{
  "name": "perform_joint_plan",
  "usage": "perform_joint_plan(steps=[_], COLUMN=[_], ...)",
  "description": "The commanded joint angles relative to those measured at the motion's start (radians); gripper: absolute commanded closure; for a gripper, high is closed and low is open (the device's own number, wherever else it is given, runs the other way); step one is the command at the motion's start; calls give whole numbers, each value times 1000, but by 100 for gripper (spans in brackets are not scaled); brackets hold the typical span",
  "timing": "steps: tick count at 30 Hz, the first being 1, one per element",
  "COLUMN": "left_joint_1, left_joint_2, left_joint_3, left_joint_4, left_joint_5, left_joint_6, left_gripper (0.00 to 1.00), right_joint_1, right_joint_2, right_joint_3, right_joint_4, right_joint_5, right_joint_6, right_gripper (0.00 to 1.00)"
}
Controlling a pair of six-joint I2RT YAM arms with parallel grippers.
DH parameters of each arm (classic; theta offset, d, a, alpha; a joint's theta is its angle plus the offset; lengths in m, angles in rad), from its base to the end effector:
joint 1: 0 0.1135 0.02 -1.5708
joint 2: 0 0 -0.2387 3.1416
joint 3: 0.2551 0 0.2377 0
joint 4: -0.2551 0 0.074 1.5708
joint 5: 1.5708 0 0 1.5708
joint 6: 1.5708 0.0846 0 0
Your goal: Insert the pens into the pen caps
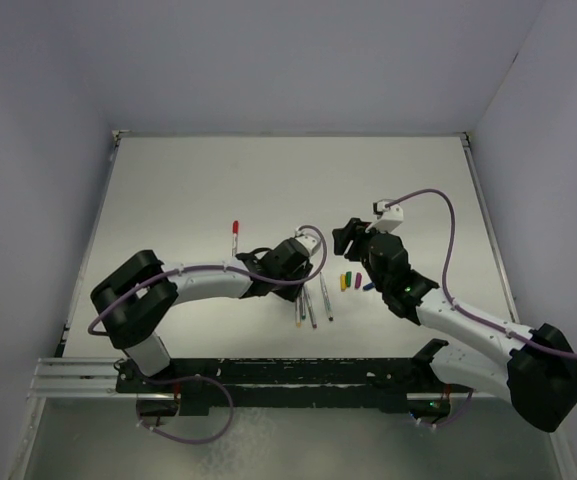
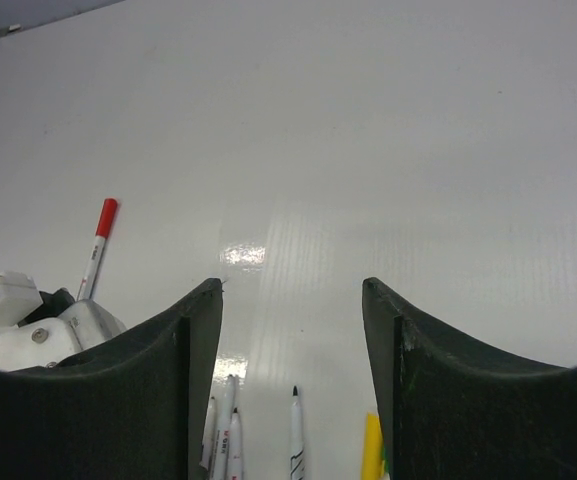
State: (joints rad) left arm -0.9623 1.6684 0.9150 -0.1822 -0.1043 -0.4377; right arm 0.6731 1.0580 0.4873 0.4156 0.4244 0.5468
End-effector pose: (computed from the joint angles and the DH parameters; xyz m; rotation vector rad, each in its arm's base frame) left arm 0.2049 -0.2788 0.1102 0.6205 2.4800 -0.4393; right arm 0.2392 0.1462 0.2244 0.2071 1.7294 0.5372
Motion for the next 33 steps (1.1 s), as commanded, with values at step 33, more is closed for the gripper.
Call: perform_joint_plan(steps=[33], left_joint_1=[-14], left_joint_2=[-9], left_joint_3=[-22], left_joint_4=[-217], left_joint_5=[7], left_joint_6=[1], left_gripper=[64], right_joint_1=[-3], right_joint_2=[11], right_joint_3=[6], right_joint_4=[57], right_joint_5=[-30], right_joint_6=[27], right_gripper=[41])
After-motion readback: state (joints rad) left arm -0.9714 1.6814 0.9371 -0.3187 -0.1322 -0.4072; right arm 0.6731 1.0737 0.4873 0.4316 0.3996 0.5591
